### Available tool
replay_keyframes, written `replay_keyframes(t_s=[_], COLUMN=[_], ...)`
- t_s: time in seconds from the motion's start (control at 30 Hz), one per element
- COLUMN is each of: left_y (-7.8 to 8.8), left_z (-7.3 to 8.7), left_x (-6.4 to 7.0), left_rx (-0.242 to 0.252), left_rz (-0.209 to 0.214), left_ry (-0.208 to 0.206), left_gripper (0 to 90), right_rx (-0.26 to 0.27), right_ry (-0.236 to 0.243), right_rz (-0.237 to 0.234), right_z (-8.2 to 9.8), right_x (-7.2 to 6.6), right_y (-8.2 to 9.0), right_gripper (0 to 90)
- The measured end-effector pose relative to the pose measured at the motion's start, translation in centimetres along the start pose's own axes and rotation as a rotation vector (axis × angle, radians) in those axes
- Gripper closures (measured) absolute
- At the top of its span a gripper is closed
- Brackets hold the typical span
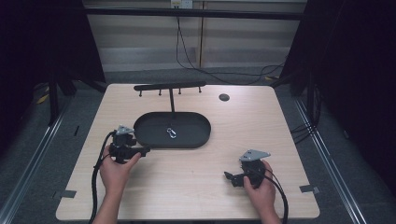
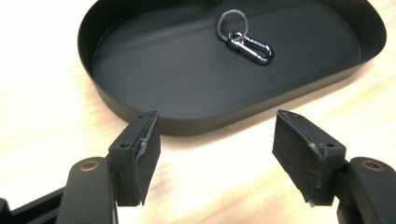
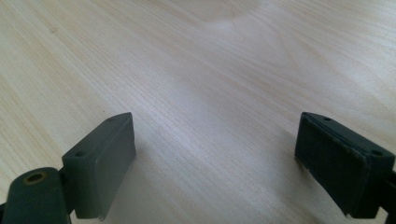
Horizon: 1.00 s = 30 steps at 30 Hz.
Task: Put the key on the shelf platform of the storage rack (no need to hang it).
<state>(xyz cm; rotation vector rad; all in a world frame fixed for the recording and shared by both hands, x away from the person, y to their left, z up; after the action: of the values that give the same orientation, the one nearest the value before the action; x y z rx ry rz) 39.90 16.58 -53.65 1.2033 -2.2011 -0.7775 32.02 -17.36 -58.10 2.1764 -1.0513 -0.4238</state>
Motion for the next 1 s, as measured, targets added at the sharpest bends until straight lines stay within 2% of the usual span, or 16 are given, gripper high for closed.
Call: replay_keyframes(t_s=[0.1,0.3,0.57,0.73,0.77,0.83,1.0], left_y=[0.2,0.5,0.5,0.5,0.5,0.6,0.7], left_z=[1.0,1.7,3.8,4.7,4.8,5.1,5.3], left_x=[-0.3,-0.6,-0.7,-0.9,-1.1,-1.1,-1.0], left_rx=[-0.007,0.003,-0.042,-0.05,-0.048,-0.072,-0.081], left_rz=[-0.003,-0.006,-0.004,-0.005,-0.016,-0.014,-0.018], left_ry=[0.003,0.017,0.012,0.016,0.02,0.003,-0.016], left_gripper=[32.1,32.0,31.0,30.3,30.2,29.3,28.3], right_rx=[0.0,0.0,0.0,0.0,0.0,0.0,0.0], right_ry=[0.0,0.0,0.0,0.0,0.0,0.0,0.0], right_rz=[0.0,0.0,0.0,0.0,0.0,0.0,0.0], right_z=[0.0,0.0,0.0,0.0,0.0,0.0,0.0], right_x=[0.0,0.0,0.0,0.0,0.0,0.0,0.0], right_y=[0.0,0.0,0.0,0.0,0.0,0.0,0.0], right_gripper=[11.6,11.6,11.6,11.6,11.6,11.6,11.6])
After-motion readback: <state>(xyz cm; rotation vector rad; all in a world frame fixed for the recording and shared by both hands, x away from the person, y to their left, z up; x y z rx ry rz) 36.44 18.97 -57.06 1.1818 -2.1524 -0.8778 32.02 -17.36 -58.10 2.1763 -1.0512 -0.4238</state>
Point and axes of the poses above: each handheld gripper's, and its own axes: y roughly backward along the jaws, z roughly out of its underside, x roughly to its right, the point moved 10 cm from there along -y, roughly forward along the jaws, and after that the axes turned 2 degrees about y, right-handed, at the moved point
